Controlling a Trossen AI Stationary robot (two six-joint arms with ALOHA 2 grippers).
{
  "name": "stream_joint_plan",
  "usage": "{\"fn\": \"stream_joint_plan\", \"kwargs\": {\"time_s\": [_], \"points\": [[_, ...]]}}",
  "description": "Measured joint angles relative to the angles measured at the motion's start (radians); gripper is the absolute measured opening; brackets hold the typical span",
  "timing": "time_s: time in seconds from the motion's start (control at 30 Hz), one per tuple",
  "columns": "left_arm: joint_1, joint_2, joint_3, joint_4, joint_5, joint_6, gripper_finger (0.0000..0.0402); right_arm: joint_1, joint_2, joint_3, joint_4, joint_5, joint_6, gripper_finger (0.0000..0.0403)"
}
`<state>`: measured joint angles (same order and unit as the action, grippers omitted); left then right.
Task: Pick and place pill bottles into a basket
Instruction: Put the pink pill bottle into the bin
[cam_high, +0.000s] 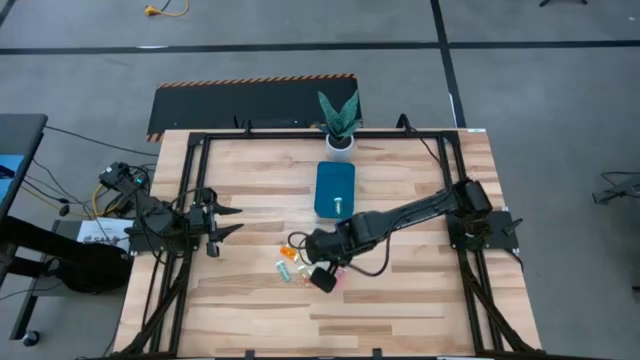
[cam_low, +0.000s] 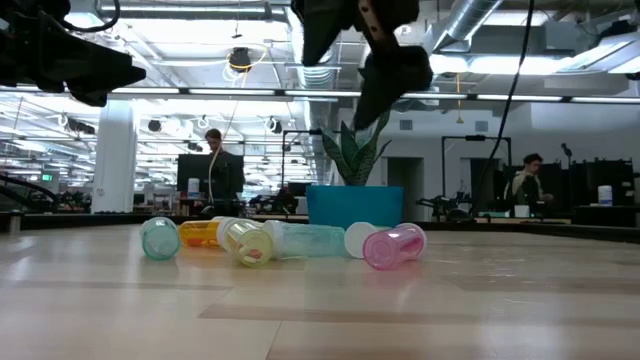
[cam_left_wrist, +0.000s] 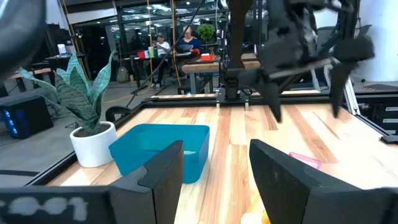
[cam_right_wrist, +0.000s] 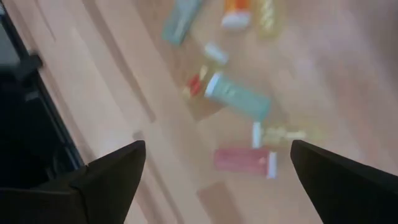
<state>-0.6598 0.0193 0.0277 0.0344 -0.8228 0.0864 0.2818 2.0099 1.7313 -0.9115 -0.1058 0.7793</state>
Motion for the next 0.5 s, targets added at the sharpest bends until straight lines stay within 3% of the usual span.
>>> {"fn": "stream_joint_plan", "kwargs": {"time_s": [0.33, 0.5], "points": [[0.000, 0.000, 0.000, -0.001, 0.000, 0.000, 0.0175, 0.019, 0.077, 0.001, 0.099, -0.186, 0.115, 0.0397], [0.000, 0.000, 0.000, -0.001, 0.000, 0.000, 0.0175, 0.026, 0.102, -0.001, 0.109, -0.222, 0.208, 0.0392]]}}
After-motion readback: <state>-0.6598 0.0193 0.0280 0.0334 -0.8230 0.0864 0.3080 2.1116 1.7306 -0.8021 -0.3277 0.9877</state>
